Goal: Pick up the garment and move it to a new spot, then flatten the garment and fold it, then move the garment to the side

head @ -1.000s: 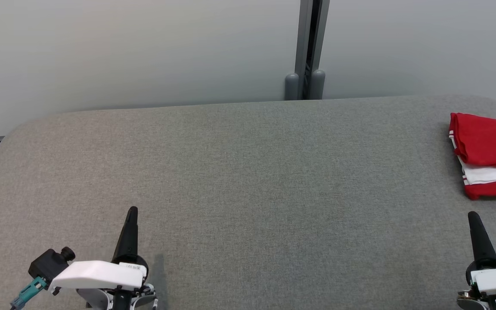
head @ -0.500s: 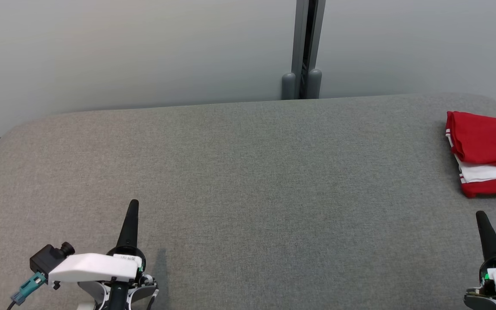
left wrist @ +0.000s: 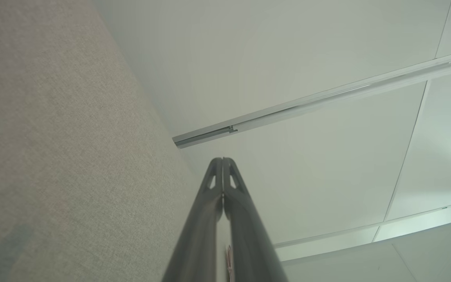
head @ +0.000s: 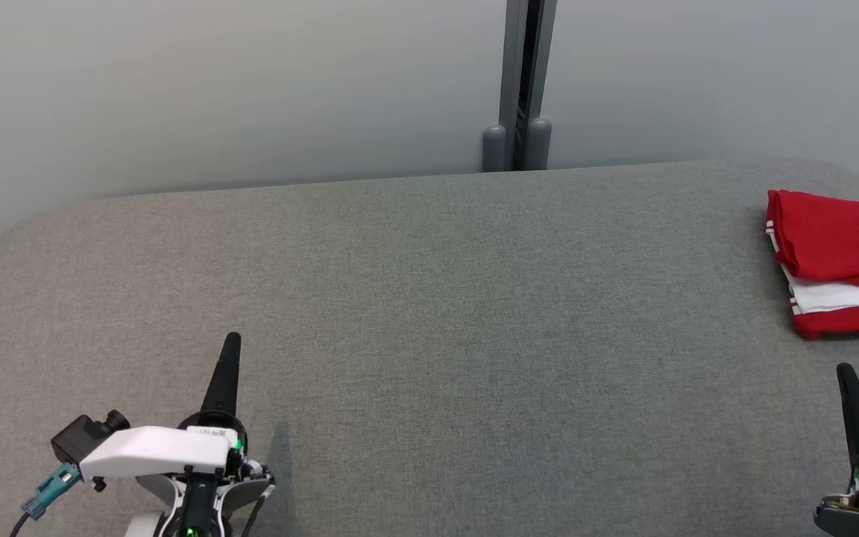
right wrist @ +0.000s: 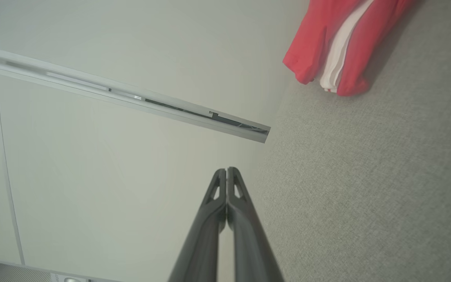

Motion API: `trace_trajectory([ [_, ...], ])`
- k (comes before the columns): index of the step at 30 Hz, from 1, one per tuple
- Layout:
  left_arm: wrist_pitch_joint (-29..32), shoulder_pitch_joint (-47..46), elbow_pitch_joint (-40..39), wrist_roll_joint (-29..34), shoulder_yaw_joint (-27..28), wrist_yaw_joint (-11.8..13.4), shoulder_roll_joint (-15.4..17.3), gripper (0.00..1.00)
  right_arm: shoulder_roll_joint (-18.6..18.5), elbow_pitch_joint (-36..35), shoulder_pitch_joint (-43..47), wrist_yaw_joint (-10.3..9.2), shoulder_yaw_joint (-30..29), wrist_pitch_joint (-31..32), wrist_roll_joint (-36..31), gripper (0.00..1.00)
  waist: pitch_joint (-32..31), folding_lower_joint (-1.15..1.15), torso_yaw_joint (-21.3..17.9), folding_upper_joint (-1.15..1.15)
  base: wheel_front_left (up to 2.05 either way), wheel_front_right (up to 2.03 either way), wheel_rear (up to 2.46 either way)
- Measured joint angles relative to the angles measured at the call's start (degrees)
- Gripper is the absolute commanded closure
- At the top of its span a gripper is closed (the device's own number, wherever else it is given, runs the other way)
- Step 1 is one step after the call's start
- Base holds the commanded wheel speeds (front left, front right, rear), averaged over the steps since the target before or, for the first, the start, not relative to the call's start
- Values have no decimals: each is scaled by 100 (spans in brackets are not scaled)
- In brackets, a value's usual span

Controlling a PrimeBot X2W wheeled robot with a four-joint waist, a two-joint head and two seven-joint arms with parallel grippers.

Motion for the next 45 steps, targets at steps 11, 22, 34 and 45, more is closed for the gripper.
trace_trajectory([
  [11,94,-113,53,-450,-8,-47,3,100,-7,2,-6,0,-133,160,541,100,7,0,-41,0,0,0,0],
  [22,177,-228,88,-835,-16,-90,7,100,-12,5,-26,0,-250,312,985,100,12,0,-79,0,0,0,0],
  [34,252,-329,141,-1245,-24,-115,9,100,-18,8,-40,0,-361,453,1463,100,20,0,-123,0,0,0,0],
  [45,277,-357,149,-1355,-27,-134,11,100,-20,9,-51,0,-397,494,1574,100,21,0,-132,0,0,0,0],
])
